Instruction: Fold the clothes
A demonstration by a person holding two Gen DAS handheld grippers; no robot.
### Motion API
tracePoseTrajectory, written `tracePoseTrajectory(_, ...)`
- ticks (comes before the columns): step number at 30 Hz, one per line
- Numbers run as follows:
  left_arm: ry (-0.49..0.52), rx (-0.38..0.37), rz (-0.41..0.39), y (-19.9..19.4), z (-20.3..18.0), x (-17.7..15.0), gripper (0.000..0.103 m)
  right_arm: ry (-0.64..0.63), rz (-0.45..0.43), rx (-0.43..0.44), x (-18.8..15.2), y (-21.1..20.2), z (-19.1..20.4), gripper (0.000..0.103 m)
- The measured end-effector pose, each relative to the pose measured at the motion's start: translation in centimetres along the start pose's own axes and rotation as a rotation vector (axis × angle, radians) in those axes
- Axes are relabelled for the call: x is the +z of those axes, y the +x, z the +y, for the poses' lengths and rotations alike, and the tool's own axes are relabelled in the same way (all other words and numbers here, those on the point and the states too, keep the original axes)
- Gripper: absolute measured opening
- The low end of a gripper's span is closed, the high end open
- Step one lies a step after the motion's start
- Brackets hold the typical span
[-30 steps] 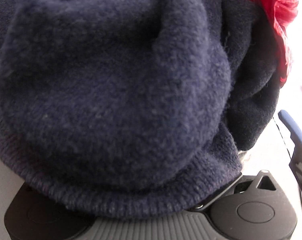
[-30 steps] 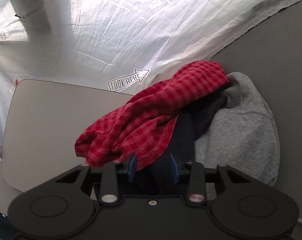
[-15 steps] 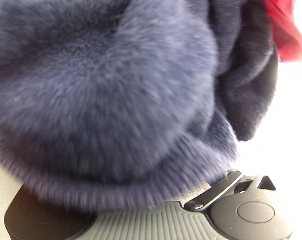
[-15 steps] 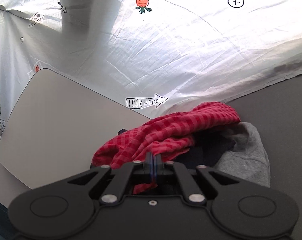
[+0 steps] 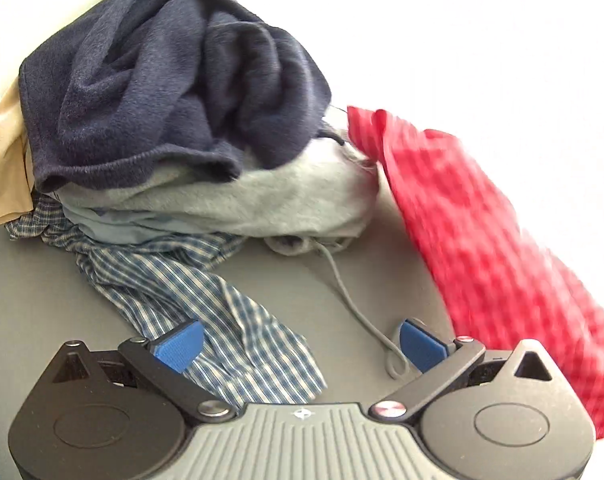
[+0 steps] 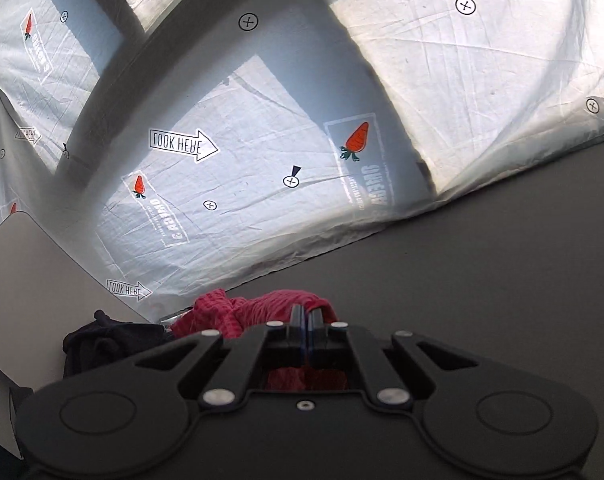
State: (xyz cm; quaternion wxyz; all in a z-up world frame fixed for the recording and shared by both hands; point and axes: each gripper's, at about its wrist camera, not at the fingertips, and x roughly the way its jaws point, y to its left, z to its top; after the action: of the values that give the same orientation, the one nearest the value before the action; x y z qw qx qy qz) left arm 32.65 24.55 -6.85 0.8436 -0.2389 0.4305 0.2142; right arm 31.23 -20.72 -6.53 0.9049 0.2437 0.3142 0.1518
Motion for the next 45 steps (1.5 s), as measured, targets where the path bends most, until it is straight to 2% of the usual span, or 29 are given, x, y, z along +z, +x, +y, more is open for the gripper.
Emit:
tracePoseTrajectory(3,-0.008,-0.034,0.003,-3.4,-2.7,-5.6,0.103,0.010,-0.061,-0.215,0.8,-8.0,-8.3,0.001)
tracePoseTrajectory(5,-0.030,-0.064,0.050,-3.8,-4.6,-8.6,0.103,0.000,-0.076,-0.370,1.2,-12.3,-12.7,0.002)
tracePoseTrajectory(8,-0.024,-0.159,0.136,-3.3,-6.9,-13.4,0.103,-0.071,-0.019,-0.595,0.8,-16.2,-17.6,0.004)
tracePoseTrajectory(9,-0.024,-0.168,0.160,-3.1,-7.7,-14.8,0.103,-0.086,0.011,-0.644,0.4,-17.3,-19.5,0.005)
tracePoseTrajectory(10,-0.024,-0.177,0.184,-2.9,-8.4,-16.3,0.103,-0.080,0.022,-0.656,0.4,-18.1,-20.2,0.009)
tracePoseTrajectory(14,-0.022,-0.212,0.244,-2.3,-11.4,-21.1,0.103,0.030,0.023,-0.575,-0.2,-20.2,-23.3,0.022)
tracePoseTrajectory(18,-0.005,-0.203,0.264,-2.5,-13.8,-23.0,0.103,0.031,0.034,-0.527,0.3,-18.1,-23.3,0.026)
tracePoseTrajectory(22,0.040,-0.187,0.256,-1.9,-16.3,-22.9,0.103,-0.005,0.053,-0.444,2.0,-14.6,-22.6,0.029)
tracePoseTrajectory(24,0.083,-0.178,0.258,-0.8,-18.0,-22.3,0.103,-0.048,0.068,-0.409,2.8,-12.5,-22.4,0.035)
tracePoseTrajectory(25,0.105,-0.175,0.256,-0.4,-18.7,-22.1,0.103,-0.060,0.076,-0.401,3.1,-11.5,-22.4,0.038)
tracePoseTrajectory(29,0.190,-0.128,0.249,1.7,-21.3,-21.4,0.103,-0.072,0.154,-0.371,4.3,-6.3,-22.9,0.038)
tracePoseTrajectory(33,0.267,-0.100,0.268,4.6,-22.8,-21.2,0.100,-0.125,0.197,-0.377,4.6,-3.1,-22.8,0.040)
tracePoseTrajectory(38,0.430,-0.103,0.225,6.7,-24.7,-21.3,0.084,-0.088,0.248,-0.400,4.0,-1.6,-23.8,0.040)
tracePoseTrajectory(39,0.464,-0.112,0.220,6.9,-25.1,-21.4,0.078,-0.074,0.255,-0.405,3.8,-1.5,-24.1,0.040)
tracePoseTrajectory(42,0.561,-0.163,0.217,7.3,-26.2,-22.0,0.073,-0.054,0.266,-0.421,3.5,-1.5,-24.3,0.040)
tracePoseTrajectory(44,0.597,-0.200,0.219,7.5,-26.7,-22.4,0.059,-0.048,0.267,-0.428,3.6,-1.5,-24.4,0.040)
tracePoseTrajectory(45,0.604,-0.215,0.221,7.5,-26.8,-22.6,0.046,-0.046,0.262,-0.430,3.6,-1.7,-24.4,0.040)
